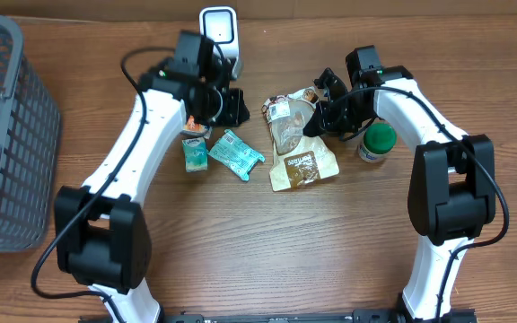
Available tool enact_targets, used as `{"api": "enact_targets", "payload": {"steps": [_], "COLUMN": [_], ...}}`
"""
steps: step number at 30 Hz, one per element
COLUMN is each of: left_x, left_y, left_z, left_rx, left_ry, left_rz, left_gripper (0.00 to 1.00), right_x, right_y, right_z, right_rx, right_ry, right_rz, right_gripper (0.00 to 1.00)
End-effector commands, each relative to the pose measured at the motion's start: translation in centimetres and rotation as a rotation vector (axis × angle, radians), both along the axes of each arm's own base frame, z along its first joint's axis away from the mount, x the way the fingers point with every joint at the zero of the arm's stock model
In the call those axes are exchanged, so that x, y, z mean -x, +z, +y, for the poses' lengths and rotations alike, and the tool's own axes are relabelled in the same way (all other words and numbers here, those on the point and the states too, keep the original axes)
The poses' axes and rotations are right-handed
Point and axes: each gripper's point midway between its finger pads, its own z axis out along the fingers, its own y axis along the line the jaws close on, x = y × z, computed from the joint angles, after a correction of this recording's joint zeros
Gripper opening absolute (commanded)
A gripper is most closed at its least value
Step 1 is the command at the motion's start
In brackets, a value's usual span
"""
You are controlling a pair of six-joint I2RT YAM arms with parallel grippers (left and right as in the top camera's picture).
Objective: Scan the item barcode
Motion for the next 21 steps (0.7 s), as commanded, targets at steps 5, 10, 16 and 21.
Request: {"api": "enact_targets", "payload": {"steps": [5,10,16,21], "left_x": [1.9,2.8,3.5,3.9], "left_y": [-5.4,-6.6,-9.6,-12.9], "left_z": [-3.8,-6.6,-7.3,-7.2], "left_rx": [0.279,0.327,0.247,0.224], "left_ry": [0.130,0.115,0.199,0.220], "left_rz": [0.160,0.115,0.166,0.234], "left_gripper": [0.04,0.04,0.04,0.04], "right_x": [0.7,0.8,0.9,1.1], "right_y": [-0.1,-0.2,-0.2,-0.2], "right_z": [0.1,0.1,0.1,0.1], "right_rx": [-0.010,-0.010,-0.010,-0.008], "right_ry": [-0.026,-0.026,-0.042,-0.041], "right_rz": [0.024,0.026,0.041,0.051], "right_gripper": [0.04,0.04,0.05,0.07]}}
